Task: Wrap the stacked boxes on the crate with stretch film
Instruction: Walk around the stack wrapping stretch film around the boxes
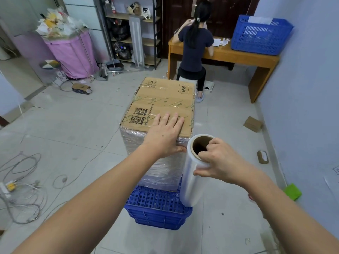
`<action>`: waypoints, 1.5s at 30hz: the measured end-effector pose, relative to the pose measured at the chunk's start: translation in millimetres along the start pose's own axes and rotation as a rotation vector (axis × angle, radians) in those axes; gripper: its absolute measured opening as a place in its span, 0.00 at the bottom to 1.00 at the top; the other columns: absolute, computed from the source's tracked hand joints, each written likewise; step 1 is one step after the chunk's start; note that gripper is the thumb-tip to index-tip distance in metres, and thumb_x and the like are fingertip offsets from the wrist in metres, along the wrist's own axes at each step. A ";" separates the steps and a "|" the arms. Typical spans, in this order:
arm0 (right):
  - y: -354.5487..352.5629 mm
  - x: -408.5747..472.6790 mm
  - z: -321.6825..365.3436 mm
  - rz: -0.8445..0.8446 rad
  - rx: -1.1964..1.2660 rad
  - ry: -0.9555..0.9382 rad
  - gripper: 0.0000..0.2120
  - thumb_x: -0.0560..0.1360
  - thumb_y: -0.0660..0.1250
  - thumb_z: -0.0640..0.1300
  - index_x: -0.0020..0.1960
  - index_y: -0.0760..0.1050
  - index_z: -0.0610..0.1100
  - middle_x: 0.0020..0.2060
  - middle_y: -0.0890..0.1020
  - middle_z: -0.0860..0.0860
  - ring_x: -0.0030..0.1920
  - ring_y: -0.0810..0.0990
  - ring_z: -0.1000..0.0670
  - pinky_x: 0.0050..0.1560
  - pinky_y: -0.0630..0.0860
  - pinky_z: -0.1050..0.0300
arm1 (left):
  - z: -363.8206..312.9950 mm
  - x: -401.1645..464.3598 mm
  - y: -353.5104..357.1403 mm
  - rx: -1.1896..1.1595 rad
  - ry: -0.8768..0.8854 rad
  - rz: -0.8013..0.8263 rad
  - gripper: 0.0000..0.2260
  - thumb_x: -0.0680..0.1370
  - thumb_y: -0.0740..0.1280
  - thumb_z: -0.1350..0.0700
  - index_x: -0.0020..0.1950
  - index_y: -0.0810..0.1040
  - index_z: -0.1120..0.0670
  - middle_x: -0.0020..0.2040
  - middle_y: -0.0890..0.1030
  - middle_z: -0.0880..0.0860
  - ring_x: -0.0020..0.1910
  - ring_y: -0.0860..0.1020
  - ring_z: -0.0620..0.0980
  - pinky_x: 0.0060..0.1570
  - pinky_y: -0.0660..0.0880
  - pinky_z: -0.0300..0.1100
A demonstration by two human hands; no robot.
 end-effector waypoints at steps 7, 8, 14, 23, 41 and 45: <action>11.2 -11.1 9.9 0.089 0.017 0.017 0.21 0.69 0.68 0.60 0.31 0.61 0.48 0.25 0.64 0.54 0.30 0.64 0.49 0.49 0.72 0.57 | -4.8 -6.4 3.7 0.000 -0.017 -0.006 0.51 0.73 0.62 0.24 0.84 0.47 0.53 0.85 0.51 0.56 0.83 0.51 0.61 0.80 0.49 0.63; 11.2 -11.4 10.7 0.117 0.016 0.037 0.20 0.69 0.68 0.60 0.33 0.62 0.49 0.26 0.65 0.54 0.31 0.64 0.50 0.50 0.73 0.56 | -4.1 -7.5 3.2 -0.002 -0.017 -0.005 0.52 0.73 0.63 0.24 0.85 0.47 0.53 0.85 0.51 0.56 0.83 0.51 0.60 0.80 0.49 0.62; 2.1 -16.7 19.2 0.219 -0.052 0.182 0.08 0.78 0.62 0.50 0.49 0.64 0.49 0.42 0.79 0.52 0.49 0.74 0.47 0.62 0.68 0.56 | 3.6 -2.7 -1.2 -0.089 0.022 0.061 0.54 0.70 0.72 0.29 0.85 0.47 0.51 0.85 0.50 0.54 0.84 0.48 0.58 0.81 0.47 0.60; 12.9 -9.4 38.4 -0.039 -0.139 0.460 0.28 0.63 0.70 0.72 0.33 0.70 0.47 0.23 0.73 0.52 0.29 0.73 0.47 0.45 0.74 0.53 | 58.2 -10.0 -13.8 -0.111 0.293 0.092 0.49 0.73 0.73 0.33 0.85 0.48 0.44 0.85 0.49 0.50 0.84 0.50 0.52 0.82 0.49 0.50; 21.2 29.0 52.5 0.139 -0.212 0.973 0.29 0.68 0.63 0.75 0.34 0.63 0.49 0.29 0.74 0.54 0.34 0.72 0.50 0.44 0.65 0.55 | 65.8 -11.0 8.4 -0.055 0.356 -0.017 0.42 0.79 0.56 0.28 0.85 0.42 0.45 0.86 0.46 0.51 0.84 0.47 0.55 0.82 0.46 0.53; 10.7 16.6 52.8 0.124 -0.183 0.863 0.27 0.71 0.67 0.67 0.32 0.62 0.47 0.28 0.71 0.53 0.35 0.72 0.49 0.40 0.57 0.56 | 66.1 -9.2 9.2 -0.059 0.354 -0.017 0.42 0.79 0.55 0.27 0.85 0.41 0.45 0.86 0.46 0.52 0.84 0.47 0.55 0.82 0.47 0.54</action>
Point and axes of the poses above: each hand's wrist, its own x-axis towards the middle knuckle, its own y-axis out of the palm, z = x × y, the point moved 3 cm from there along x, towards the middle knuckle
